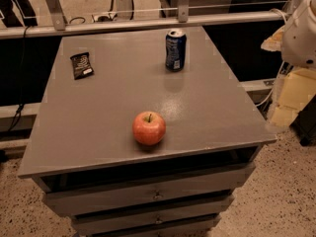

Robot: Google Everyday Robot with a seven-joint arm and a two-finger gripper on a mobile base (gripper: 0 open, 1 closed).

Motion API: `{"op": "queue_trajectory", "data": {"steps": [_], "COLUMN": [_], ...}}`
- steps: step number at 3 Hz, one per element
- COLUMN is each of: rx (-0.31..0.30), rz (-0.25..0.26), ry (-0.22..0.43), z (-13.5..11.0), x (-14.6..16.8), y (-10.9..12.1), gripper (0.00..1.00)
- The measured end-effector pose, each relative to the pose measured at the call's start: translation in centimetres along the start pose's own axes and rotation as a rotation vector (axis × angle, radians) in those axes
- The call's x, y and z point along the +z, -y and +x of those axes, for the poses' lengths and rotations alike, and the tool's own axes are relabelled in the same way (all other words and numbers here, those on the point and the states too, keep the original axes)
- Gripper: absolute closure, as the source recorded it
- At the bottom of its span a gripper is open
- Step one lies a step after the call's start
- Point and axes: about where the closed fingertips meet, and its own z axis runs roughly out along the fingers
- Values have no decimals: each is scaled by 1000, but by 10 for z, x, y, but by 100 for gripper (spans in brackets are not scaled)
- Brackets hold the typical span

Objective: Pick apple

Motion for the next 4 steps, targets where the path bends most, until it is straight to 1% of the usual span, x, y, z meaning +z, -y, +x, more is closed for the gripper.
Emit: {"op": "queue_trajectory", "data": {"steps": [1, 2, 3, 4], "rx": [0, -15, -46, -59], "rz": [0, -12, -58, -123], "ry": [0, 72, 199, 334], "z": [0, -17, -61, -108], "x": [0, 13, 42, 74], "y": [0, -2, -15, -34], "gripper": [0, 0, 0, 0]}}
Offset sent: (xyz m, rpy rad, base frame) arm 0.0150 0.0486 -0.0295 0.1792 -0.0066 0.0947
